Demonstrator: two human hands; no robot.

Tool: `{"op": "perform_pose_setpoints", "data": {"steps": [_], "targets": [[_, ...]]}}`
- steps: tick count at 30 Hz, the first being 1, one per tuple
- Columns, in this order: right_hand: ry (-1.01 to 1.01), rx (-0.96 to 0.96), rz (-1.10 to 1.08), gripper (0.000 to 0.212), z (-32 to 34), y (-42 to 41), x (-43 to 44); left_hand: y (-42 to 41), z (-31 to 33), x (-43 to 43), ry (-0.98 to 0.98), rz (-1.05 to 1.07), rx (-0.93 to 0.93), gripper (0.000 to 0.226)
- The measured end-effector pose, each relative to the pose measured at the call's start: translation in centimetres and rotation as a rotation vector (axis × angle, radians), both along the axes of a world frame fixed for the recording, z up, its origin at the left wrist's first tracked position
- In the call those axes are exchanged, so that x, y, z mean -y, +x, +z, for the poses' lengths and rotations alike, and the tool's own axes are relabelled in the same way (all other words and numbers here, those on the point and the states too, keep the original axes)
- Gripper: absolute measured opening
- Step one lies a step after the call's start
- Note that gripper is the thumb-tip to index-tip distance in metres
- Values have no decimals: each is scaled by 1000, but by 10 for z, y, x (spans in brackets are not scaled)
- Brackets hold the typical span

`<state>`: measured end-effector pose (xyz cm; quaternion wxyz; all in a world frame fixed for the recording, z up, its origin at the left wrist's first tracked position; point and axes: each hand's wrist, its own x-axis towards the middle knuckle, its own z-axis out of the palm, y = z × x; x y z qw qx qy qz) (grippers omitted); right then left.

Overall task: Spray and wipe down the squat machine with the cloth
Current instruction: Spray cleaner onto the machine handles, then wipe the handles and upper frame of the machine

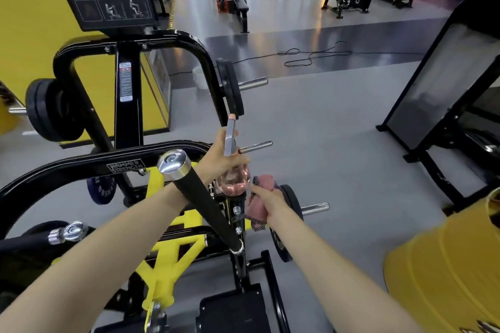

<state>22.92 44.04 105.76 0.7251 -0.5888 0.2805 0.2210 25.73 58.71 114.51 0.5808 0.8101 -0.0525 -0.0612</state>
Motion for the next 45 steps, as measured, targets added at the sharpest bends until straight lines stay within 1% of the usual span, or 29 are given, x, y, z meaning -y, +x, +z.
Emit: {"op": "perform_pose_setpoints", "data": {"steps": [5, 9, 13, 16, 17, 19, 20, 22, 23, 24, 25, 26, 28, 29, 30, 31, 32, 33, 34, 35, 36, 38, 40, 42, 45], "targets": [[32, 23, -12, 59, -1, 13, -1, 5, 5, -4, 29, -60, -69, 72], [46, 24, -9, 50, -2, 14, -1, 7, 5, -9, 78, -76, -74, 77], [114, 18, -5, 34, 6, 11, -4, 6, 5, -11, 98, -69, -40, 73], [129, 12, -39, 45, 5, 10, -5, 6, 1, -12, 118, -66, -25, 73], [127, 8, -48, 51, 4, 8, -6, 6, -1, -14, 145, -71, -32, 75], [120, 3, -60, 68, 0, 6, -4, 2, 0, -16, 137, -91, -63, 83], [123, -3, -71, 71, -3, 6, -3, 1, -4, -19, 106, -90, -78, 88], [97, -17, -93, 66, -8, 4, 3, -5, -6, -26, 63, -45, -139, 96], [71, -24, -94, 66, -8, 2, 6, -10, -8, -32, 65, 12, -182, 98], [42, -30, -101, 69, -9, 0, 9, -14, -11, -39, 55, 68, -195, 96], [10, -40, -116, 74, -12, -3, 11, -22, -11, -44, 46, 120, -222, 89], [-1, -50, -126, 78, -18, -3, 14, -29, -14, -49, 23, 132, -227, 71], [3, -66, -152, 78, -52, 2, 22, -51, -11, -51, 18, 106, -222, 22], [-9, -79, -153, 81, -62, 0, 24, -59, -13, -52, 50, 101, -205, 18], [-30, -83, -147, 82, -56, -11, 24, -65, -20, -56, 77, 116, -197, 18], [-19, -79, -179, 75, -50, -21, 24, -68, -31, -61, 131, 126, -234, 10], [-14, -78, -191, 59, -53, -30, 24, -72, -40, -65, 199, 114, -290, 4], [-4, -68, -206, 43, -51, -39, 23, -77, -52, -71, 306, 89, -369, 15], [-18, -71, -194, 37, -34, -57, 18, -83, -62, -74, 419, 66, -472, 20], [-32, -71, -203, 38, -30, -67, 15, -91, -71, -76, 506, 31, -579, 22], [-40, -63, -209, 36, -26, -75, 13, -98, -77, -76, 573, -31, -685, 25], [-83, -32, -207, 21, -27, -91, 9, -117, -84, -73, 668, -208, -843, 27], [-125, -36, -186, 15, -29, -104, 6, -131, -92, -68, 658, -331, -913, 23], [-148, -42, -158, 16, -32, -118, 4, -144, -98, -57, 558, -401, -943, 25], [-205, -61, -78, 17, -41, -136, 3, -161, -99, -31, 377, -364, -869, 29]]}}
